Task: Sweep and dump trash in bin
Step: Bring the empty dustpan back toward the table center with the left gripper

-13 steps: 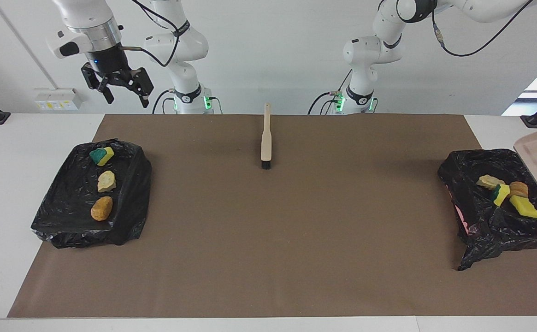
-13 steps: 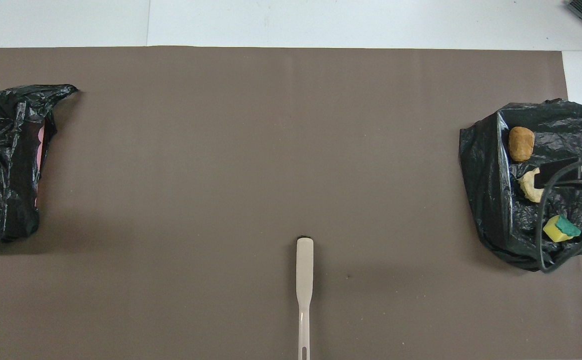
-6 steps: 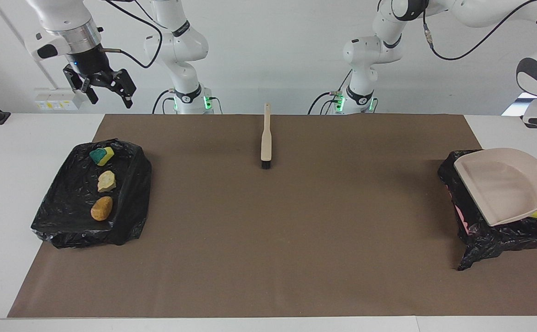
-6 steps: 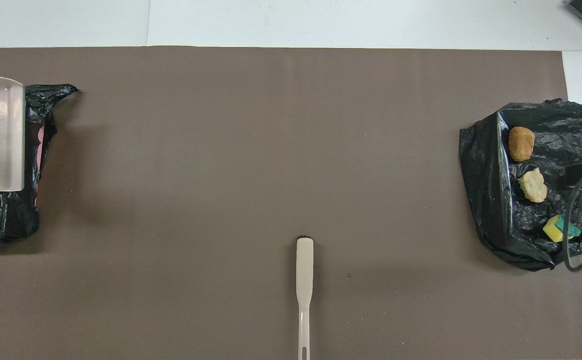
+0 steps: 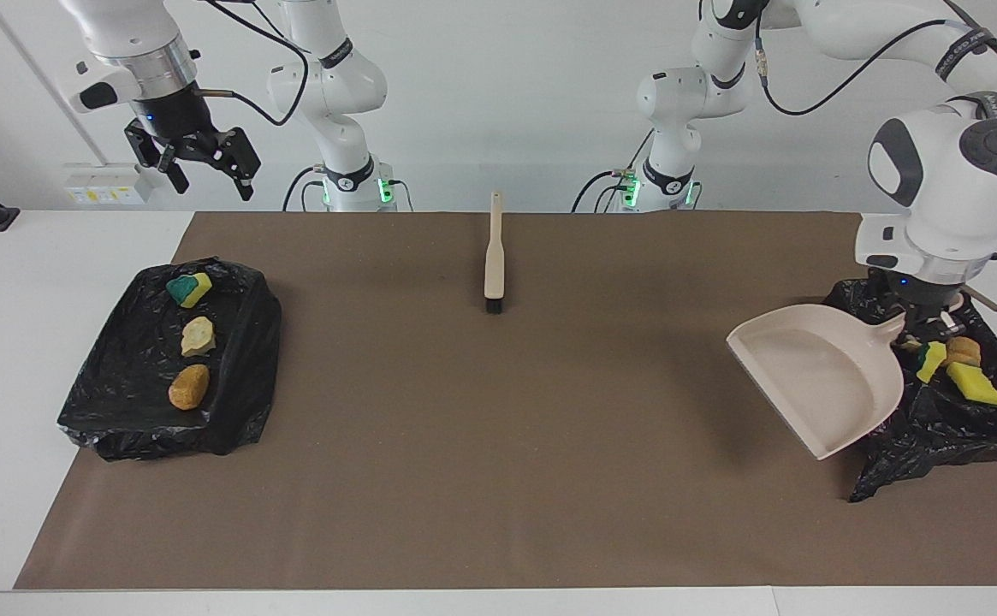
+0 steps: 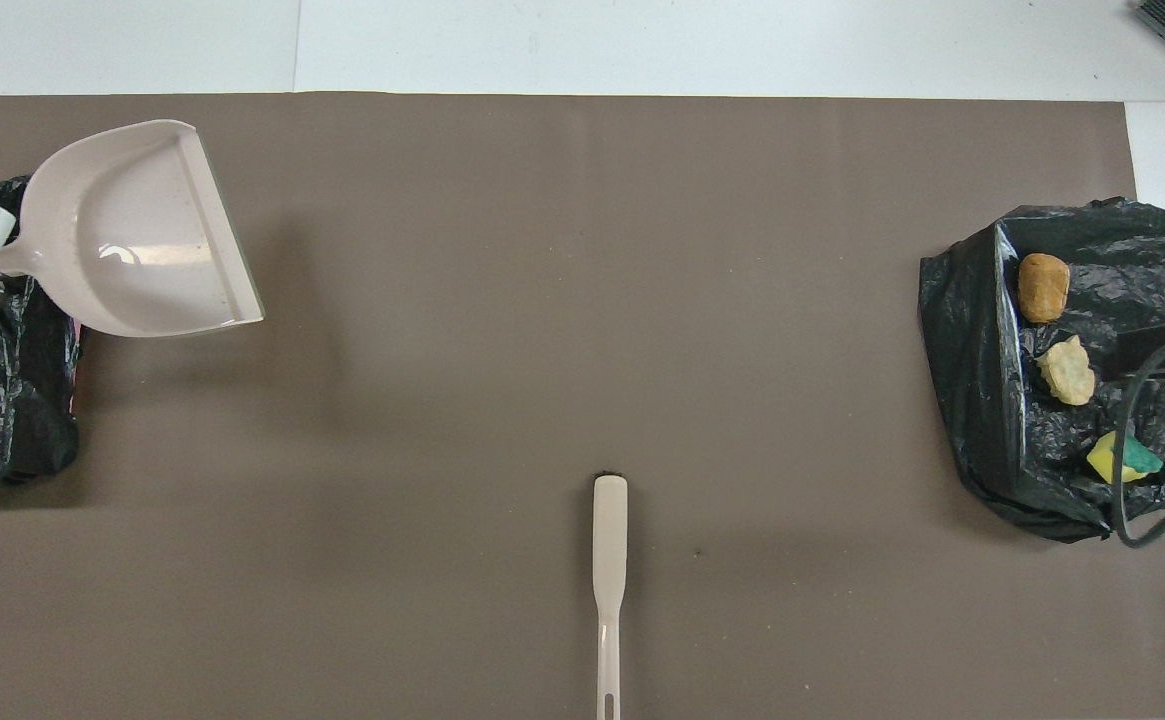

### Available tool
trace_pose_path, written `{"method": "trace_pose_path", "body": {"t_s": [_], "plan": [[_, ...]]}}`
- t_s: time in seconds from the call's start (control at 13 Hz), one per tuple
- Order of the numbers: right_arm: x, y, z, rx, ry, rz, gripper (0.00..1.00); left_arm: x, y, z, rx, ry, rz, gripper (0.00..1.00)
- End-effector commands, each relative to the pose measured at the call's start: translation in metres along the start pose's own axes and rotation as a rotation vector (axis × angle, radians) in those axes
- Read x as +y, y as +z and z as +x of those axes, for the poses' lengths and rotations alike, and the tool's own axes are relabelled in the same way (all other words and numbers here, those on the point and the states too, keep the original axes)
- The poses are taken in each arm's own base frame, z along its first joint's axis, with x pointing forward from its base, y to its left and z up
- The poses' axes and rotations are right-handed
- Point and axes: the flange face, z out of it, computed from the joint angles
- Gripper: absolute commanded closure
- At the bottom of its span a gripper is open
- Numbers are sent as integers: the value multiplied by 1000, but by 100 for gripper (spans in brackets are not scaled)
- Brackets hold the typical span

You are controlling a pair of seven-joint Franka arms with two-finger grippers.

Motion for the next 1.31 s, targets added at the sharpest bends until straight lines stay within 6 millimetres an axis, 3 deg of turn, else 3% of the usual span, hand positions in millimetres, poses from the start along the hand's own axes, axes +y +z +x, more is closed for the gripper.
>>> {"method": "trace_pose_path", "body": {"t_s": [0.0,0.31,0.39,0.62,1.0,1.23], "plan": [[3,-1,-7,-8,-21,-1,0,28,-11,32,60,-181,-60,100],[3,-1,-7,-8,-21,-1,0,67,-24,114,77,-445,-100,100],[3,-1,-7,-8,-21,-1,0,78,-21,143,82,-535,-121,100],[3,-1,-7,-8,-21,-1,0,99,-10,197,70,-738,-159,100],[3,-1,-7,-8,-21,-1,0,141,-12,293,90,-1009,-228,100],[3,-1,-7,-8,-21,-1,0,161,-16,331,135,-1099,-266,100]]}}
